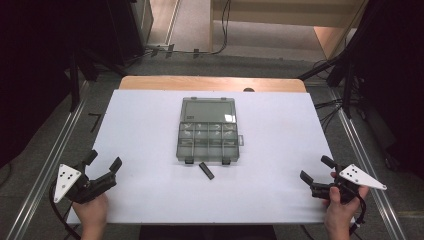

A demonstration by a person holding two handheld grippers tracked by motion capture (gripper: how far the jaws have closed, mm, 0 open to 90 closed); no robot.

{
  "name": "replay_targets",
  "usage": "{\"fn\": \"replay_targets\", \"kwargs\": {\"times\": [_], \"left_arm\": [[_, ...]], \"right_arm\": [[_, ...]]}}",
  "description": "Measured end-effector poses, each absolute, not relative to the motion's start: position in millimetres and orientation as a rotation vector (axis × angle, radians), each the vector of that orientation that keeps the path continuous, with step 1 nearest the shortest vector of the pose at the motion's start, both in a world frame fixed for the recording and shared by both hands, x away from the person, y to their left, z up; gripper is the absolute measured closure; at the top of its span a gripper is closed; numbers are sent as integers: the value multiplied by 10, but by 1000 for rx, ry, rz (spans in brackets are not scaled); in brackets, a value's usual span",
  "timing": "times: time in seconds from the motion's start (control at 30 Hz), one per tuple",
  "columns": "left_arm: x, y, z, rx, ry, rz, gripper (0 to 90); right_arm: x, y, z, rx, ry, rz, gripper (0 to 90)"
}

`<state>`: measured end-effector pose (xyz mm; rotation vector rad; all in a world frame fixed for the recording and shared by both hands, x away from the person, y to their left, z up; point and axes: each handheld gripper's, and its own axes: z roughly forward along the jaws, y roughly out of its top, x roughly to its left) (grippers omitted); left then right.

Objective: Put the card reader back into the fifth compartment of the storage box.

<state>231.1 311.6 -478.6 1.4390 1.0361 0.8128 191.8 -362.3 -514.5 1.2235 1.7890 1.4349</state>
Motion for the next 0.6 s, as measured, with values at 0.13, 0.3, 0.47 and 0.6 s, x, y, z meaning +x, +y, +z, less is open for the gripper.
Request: {"fn": "replay_targets", "kwargs": {"times": [0.13, 0.3, 0.47, 0.6], "left_arm": [[2316, 3063, -4792, 1471, 1027, 826, 135], [2331, 3019, -4795, 1499, 1015, 842, 135], [2342, 2989, -4798, 1525, 1016, 855, 135], [2338, 2968, -4797, 1537, 1014, 861, 135]], "right_arm": [[1916, -3592, -5108, 1210, 1809, 1421, 0], [1920, -3534, -5052, 1186, 1826, 1416, 0], [1950, -3520, -5042, 1199, 1834, 1422, 0], [1964, -3492, -5052, 1191, 1881, 1403, 0]]}}
